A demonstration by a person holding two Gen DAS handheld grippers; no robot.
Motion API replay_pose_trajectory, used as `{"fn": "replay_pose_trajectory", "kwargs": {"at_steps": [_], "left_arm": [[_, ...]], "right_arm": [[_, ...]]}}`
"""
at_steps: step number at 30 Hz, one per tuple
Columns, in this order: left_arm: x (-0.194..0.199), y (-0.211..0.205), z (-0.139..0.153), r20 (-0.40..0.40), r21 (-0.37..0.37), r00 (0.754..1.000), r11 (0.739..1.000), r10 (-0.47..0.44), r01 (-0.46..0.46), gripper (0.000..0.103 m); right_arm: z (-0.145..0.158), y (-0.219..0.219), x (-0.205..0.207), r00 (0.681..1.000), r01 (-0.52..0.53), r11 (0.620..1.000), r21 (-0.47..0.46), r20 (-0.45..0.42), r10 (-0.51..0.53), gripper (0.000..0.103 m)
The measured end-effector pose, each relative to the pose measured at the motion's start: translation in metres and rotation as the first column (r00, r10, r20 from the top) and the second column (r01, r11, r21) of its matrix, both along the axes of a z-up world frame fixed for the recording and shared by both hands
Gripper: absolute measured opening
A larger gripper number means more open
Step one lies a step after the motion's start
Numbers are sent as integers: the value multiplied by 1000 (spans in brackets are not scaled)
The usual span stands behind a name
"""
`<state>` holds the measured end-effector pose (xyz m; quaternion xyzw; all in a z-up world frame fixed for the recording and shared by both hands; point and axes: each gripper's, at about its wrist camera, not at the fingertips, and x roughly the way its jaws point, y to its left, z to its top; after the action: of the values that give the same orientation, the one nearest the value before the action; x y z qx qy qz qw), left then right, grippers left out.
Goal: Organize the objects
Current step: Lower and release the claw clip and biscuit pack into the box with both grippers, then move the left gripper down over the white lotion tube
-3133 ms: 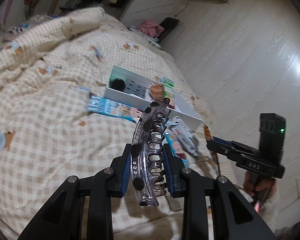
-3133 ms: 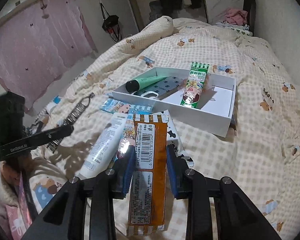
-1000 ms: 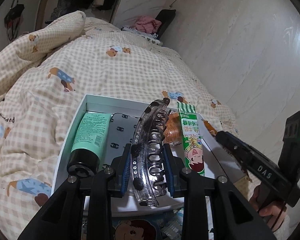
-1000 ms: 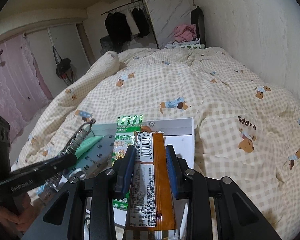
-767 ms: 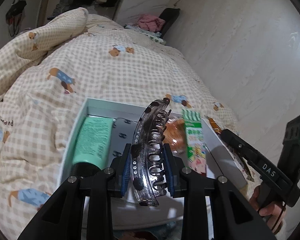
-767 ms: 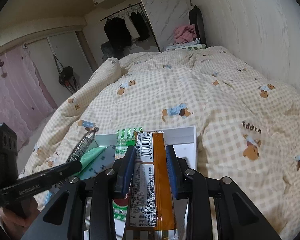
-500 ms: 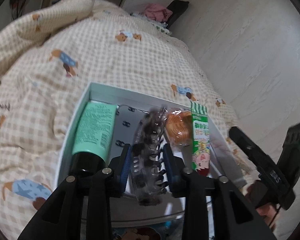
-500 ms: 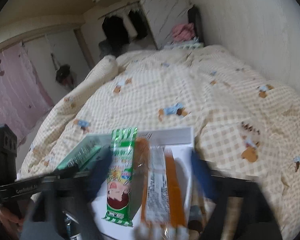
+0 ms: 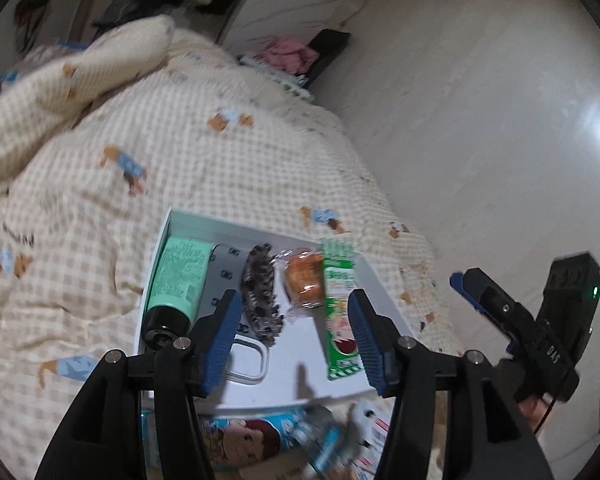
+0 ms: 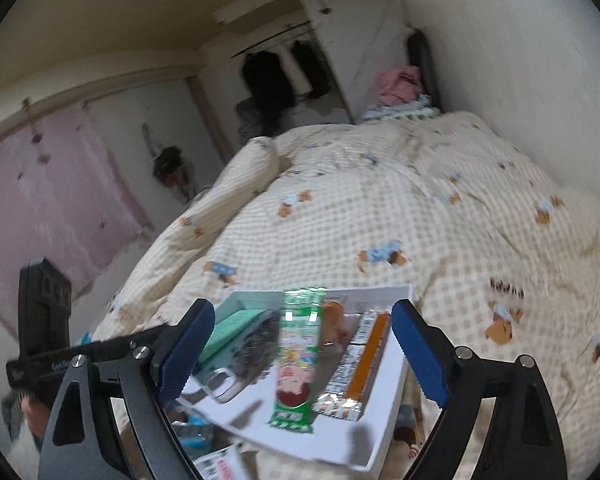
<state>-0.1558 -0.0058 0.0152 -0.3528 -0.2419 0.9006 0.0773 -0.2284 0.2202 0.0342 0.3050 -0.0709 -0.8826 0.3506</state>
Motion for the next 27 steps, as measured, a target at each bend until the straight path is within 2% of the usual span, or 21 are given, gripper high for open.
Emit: {"fn": "replay_pose_trajectory", "kwargs": {"at_steps": [3,9,13,15,19,21,23,27], "left_arm": [[13,6,24,-42,-46,999,999,-21,19,62],[53,15,60,-135,-161,988,986,-71,49,70],[75,17,75,-139,-202,984,976,-108,79,79],[86,19,79,-138,-225,985,972,-102,69,79],[109,28,77,-120,-264,991,964,-62,28,83],[116,36,72,-96,-291,992,955,-80,49,86],[121,42,63,-63,-340,996,939,-70,45,86],[121,49,42,-27,-400,996,914,-86,68,86]], "right_arm": [[25,6,14,998,-65,997,-30,-7,65,91],[57,23,45,995,-97,994,-39,25,98,91],[70,32,68,994,-108,994,-6,12,108,91],[73,34,80,993,-118,993,10,-1,118,91],[68,29,104,991,-127,990,67,-39,130,92],[60,24,111,991,-97,988,116,-82,107,103],[49,20,121,987,-78,985,153,-124,97,103],[26,16,125,988,-86,991,105,-118,98,103]]}}
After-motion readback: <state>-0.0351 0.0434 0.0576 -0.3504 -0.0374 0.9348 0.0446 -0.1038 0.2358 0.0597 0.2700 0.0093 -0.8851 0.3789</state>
